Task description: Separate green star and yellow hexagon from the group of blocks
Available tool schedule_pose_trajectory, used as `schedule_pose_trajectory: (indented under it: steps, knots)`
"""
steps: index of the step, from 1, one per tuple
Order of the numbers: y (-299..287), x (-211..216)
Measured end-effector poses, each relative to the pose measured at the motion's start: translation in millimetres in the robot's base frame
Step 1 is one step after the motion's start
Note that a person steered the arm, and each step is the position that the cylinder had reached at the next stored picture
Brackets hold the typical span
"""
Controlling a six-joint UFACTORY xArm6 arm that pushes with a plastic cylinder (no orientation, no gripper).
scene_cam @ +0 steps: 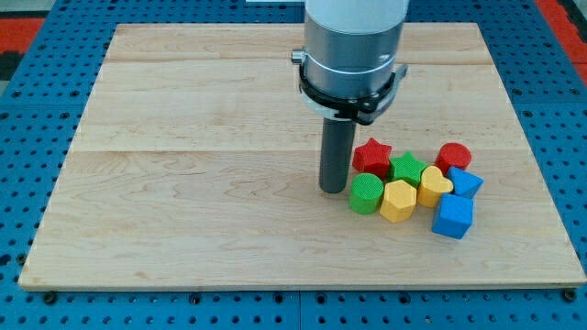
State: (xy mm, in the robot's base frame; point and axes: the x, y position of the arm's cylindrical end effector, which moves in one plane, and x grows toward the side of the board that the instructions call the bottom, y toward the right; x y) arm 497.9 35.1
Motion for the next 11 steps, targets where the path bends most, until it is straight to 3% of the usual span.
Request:
schedule_pose_trajectory:
  steps: [1,2,3,4,8,11]
  knots:
    - [-23.2,6.3]
    - [-35.7,51.1]
    - [-5.9,76.8]
    - [57.6,69.7]
    - [98.7,-24.6]
    - [190.6,-112.3]
